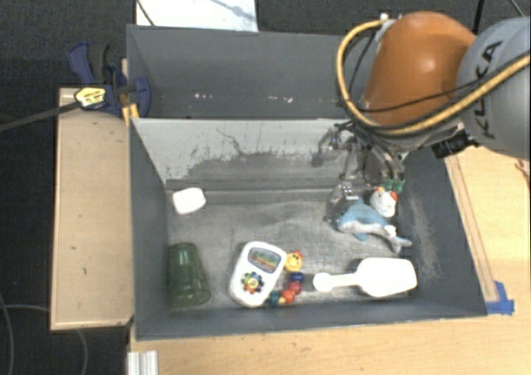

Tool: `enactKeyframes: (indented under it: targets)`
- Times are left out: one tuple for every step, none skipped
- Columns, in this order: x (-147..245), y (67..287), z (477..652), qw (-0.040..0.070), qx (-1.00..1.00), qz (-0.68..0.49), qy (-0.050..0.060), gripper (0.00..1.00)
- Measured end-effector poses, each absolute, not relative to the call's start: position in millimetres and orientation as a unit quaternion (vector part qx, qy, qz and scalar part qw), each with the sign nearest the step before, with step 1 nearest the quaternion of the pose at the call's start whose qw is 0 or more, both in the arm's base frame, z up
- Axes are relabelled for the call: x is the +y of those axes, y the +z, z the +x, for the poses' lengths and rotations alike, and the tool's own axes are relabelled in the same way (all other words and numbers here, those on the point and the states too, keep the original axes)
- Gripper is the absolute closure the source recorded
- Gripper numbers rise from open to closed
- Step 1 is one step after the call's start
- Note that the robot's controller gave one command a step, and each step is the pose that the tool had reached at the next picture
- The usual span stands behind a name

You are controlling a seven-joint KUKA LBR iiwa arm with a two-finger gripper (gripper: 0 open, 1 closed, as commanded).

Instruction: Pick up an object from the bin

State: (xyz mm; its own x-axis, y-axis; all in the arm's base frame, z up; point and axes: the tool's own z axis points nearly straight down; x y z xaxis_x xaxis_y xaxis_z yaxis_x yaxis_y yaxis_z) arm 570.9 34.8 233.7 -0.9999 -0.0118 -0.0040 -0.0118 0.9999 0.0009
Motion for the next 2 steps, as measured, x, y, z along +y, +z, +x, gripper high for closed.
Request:
enactKeyframes:
  targets:
    - [15.8,165.8,535.3,0.003,1.0,-0.027,0.0,0.0]
    - [55.0,152.7,496.9,-0.002,0.999,-0.034,0.0,0.0]
